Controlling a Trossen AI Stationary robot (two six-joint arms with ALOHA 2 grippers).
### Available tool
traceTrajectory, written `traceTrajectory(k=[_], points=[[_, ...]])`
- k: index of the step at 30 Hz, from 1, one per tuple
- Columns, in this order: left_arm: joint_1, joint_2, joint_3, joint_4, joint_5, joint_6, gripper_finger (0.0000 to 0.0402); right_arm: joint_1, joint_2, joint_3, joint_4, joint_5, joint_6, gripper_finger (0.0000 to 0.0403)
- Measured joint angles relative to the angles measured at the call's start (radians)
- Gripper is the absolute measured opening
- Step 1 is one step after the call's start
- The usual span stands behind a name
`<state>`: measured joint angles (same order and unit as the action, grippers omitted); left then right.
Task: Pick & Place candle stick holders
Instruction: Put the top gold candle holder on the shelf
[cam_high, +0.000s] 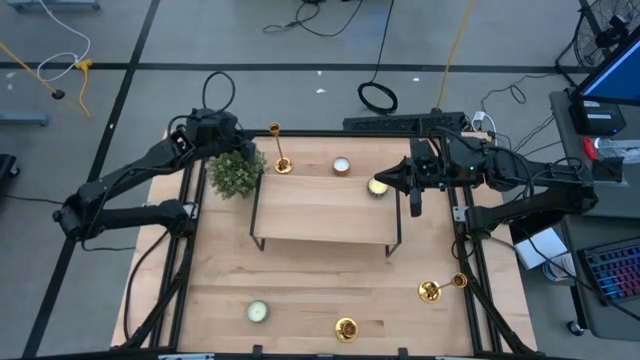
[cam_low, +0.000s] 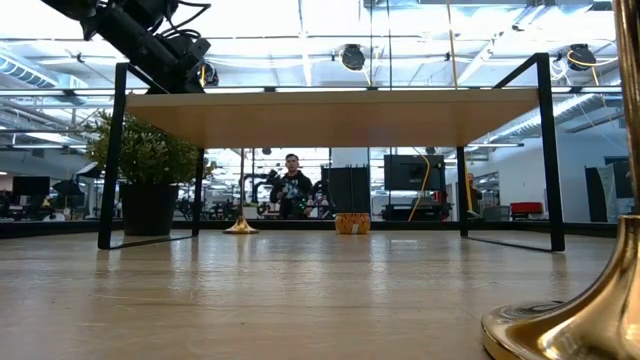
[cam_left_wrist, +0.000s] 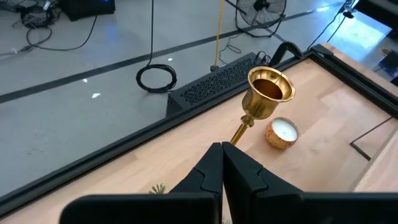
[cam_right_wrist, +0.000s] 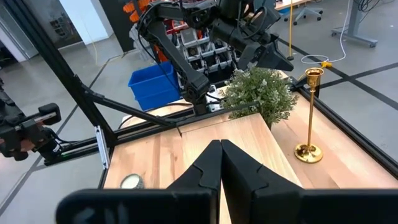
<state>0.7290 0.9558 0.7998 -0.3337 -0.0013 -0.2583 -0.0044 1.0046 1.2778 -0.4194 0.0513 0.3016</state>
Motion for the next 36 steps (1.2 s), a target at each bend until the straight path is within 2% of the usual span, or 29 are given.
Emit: traceTrajectory(k=[14,18,30,36], points=[[-0.018,0.000,0.000,0.000,0.030,0.028,0.0019,-0.001,0.000,0.000,0.000,0.001,0.000,0.0004],[-0.030,0.000,0.000,0.000,0.088,0.054,0.0029,-0.001,0.000,0.000,0.000,0.004,0.000,0.0004],[-0.073,0.109,0.000,0.035,0.079,0.046,0.0185,-0.003,0.012,0.000,0.011,0.009,0.000,0.0004],[-0.077,0.172,0.000,0.119,0.046,0.046,0.0226,-0.003,0.017,0.000,0.011,0.009,0.013,0.0004]])
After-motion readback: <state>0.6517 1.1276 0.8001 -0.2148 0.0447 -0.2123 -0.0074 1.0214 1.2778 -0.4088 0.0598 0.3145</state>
